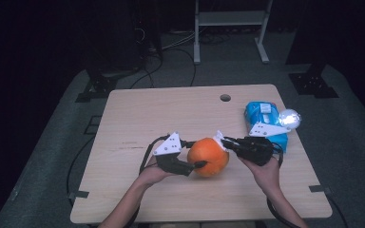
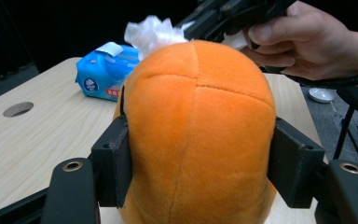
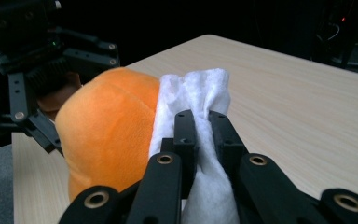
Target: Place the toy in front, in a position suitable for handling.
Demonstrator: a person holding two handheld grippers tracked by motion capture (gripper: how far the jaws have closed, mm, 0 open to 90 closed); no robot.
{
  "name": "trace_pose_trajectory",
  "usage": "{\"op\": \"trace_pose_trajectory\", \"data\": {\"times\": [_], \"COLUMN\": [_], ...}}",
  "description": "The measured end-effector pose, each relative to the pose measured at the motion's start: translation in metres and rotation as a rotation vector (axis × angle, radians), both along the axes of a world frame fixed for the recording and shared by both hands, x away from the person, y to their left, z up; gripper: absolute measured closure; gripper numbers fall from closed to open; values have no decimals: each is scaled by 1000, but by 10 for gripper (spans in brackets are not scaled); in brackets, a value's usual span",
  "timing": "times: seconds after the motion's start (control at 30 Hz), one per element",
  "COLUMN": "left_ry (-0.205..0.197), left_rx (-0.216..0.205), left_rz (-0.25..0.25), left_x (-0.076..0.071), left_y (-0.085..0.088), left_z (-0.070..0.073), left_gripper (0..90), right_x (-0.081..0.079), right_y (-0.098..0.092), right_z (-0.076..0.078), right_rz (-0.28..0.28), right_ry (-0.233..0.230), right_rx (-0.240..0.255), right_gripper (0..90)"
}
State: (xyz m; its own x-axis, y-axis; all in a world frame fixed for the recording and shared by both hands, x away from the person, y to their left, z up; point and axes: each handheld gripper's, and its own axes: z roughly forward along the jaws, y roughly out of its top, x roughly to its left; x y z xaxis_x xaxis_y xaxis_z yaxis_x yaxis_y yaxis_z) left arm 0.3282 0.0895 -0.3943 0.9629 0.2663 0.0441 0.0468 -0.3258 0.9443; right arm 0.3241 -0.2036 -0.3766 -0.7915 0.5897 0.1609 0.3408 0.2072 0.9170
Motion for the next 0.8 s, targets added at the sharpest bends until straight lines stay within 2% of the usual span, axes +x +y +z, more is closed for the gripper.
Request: {"op": "trace_pose_trajectory", "data": {"times": [0.1,0.17,0.27,0.33,0.43,0.5,0.57,0.67,0.73,0.8], "left_ry": [24,54,71,97,100,103,99,88,93,88], "left_rx": [7,29,116,80,74,58,54,52,33,41], "left_rz": [-4,-4,15,18,36,40,42,54,72,76], "left_x": [2,4,7,9,11,11,10,8,7,6], "left_y": [3,3,-2,-3,-6,-10,-14,-19,-23,-26], "left_z": [-2,-6,-19,-26,-26,-29,-31,-32,-34,-35], "left_gripper": [325,321,316,313,304,298,291,274,268,260], "right_x": [4,10,16,18,20,17,11,0,-5,-11], "right_y": [2,3,4,2,-4,-3,2,16,24,35], "right_z": [-9,-19,-31,-35,-33,-27,-20,-11,-7,-4], "right_rz": [11,24,25,26,29,40,55,77,105,127], "right_ry": [38,91,134,148,152,130,100,31,1,-45], "right_rx": [-8,-6,-26,-26,14,28,17,-33,-48,-101], "right_gripper": [820,819,820,820,821,822,821,821,821,820]}}
